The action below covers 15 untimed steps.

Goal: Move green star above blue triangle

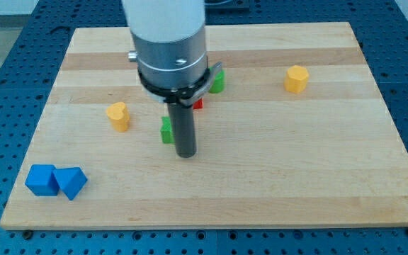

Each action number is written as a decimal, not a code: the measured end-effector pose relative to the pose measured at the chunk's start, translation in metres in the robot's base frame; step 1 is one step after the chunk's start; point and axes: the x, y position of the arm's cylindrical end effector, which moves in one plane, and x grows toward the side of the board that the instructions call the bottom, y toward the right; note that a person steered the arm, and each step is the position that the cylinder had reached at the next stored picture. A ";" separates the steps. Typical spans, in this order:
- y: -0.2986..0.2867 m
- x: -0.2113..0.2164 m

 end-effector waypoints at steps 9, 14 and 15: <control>-0.075 -0.007; -0.112 0.004; -0.117 0.004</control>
